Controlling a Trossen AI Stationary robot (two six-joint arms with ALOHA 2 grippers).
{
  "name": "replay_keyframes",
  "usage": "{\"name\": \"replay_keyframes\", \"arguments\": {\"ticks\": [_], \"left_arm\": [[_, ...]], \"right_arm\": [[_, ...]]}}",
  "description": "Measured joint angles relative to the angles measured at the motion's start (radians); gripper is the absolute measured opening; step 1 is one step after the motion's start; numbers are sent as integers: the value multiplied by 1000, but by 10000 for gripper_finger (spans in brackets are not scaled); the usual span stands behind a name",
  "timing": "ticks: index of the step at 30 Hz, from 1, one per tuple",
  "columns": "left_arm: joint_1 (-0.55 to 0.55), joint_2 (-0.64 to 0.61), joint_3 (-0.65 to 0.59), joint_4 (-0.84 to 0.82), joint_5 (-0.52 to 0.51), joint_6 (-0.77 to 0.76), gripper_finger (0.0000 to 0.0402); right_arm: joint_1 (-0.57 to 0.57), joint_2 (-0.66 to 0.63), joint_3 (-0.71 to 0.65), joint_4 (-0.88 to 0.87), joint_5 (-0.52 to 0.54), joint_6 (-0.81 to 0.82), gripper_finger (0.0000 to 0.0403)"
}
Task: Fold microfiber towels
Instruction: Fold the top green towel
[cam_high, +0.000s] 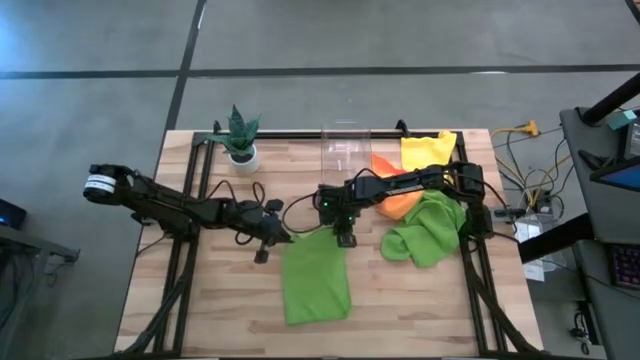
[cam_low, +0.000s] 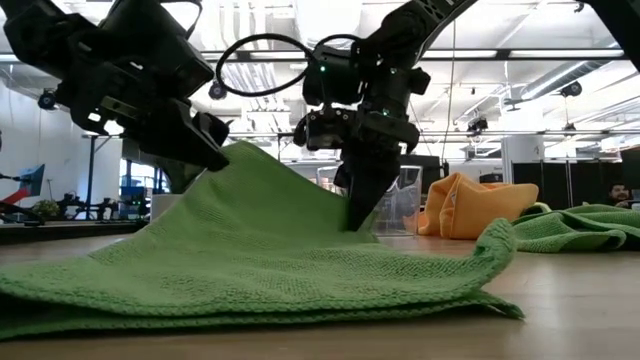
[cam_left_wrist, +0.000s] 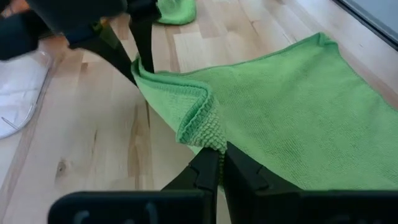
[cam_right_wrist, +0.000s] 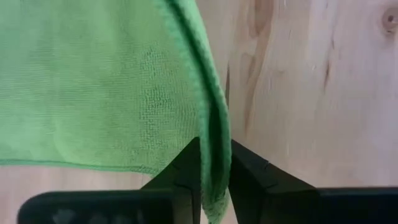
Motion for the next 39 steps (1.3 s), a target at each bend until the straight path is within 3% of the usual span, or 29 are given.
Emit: {"name": "replay_keyframes", "arguments": {"ticks": [5, 14, 28, 33, 39], "left_arm": [[0, 0, -1, -11, -11, 0, 0], [0, -3, -2, -95, -181, 3, 0], [0, -8, -1, -95, -203, 19, 0], [-12, -8, -1, -95, -190, 118, 0], [-37, -11, -1, -95, -168, 228, 0]], "right_arm": [[0, -27, 1, -27, 2, 0, 57], [0, -78, 0, -57, 59, 46, 56], [11, -90, -1, -46, 107, 134, 12], [11, -93, -1, 40, 97, 96, 42], [11, -89, -1, 74, 54, 80, 114]]}}
